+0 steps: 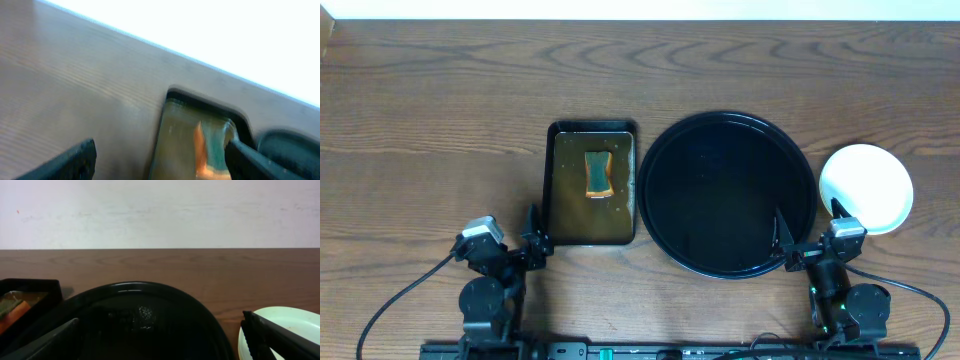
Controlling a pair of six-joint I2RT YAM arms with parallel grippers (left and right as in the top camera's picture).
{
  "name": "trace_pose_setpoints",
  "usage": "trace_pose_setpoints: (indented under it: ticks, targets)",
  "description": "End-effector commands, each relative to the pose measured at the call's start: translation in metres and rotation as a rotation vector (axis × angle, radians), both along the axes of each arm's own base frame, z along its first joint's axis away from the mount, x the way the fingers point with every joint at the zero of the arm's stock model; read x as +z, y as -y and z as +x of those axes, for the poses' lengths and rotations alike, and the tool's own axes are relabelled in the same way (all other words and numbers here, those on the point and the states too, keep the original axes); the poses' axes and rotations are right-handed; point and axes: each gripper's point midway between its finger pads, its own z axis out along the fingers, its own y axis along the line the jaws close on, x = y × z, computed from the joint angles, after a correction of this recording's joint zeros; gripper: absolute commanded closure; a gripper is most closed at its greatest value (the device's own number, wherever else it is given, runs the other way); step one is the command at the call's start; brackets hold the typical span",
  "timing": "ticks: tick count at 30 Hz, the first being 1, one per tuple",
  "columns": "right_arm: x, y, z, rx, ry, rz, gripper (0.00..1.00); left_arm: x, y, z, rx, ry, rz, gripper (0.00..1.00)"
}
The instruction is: Clean dirty plates on tray and stack at the side
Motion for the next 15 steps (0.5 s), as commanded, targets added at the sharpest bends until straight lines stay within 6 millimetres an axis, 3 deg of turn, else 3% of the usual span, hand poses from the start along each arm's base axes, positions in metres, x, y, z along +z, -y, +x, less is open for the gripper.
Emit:
trace_pose_setpoints:
  ticks: [1,6,11,15]
  targets:
    - [0.0,-0.003,-0.001,0.015,0.003,-0.008,0.01,0.006,-0.003,0.005,0.014,0.071,0.001,0.17]
    - [0.0,-0.003,-0.001,0.015,0.003,-0.008,0.01,0.013,-0.003,0.011,0.007,0.155,0.046,0.17]
    - [0.0,-0.003,-0.001,0.015,0.003,-0.008,0.01,-0.019,-0.002,0.008,0.002,0.025,0.048,0.17]
    - [0.0,-0.003,-0.001,0.015,0.003,-0.008,0.01,-0.018,-0.003,0.008,0.004,0.028,0.048,0.16]
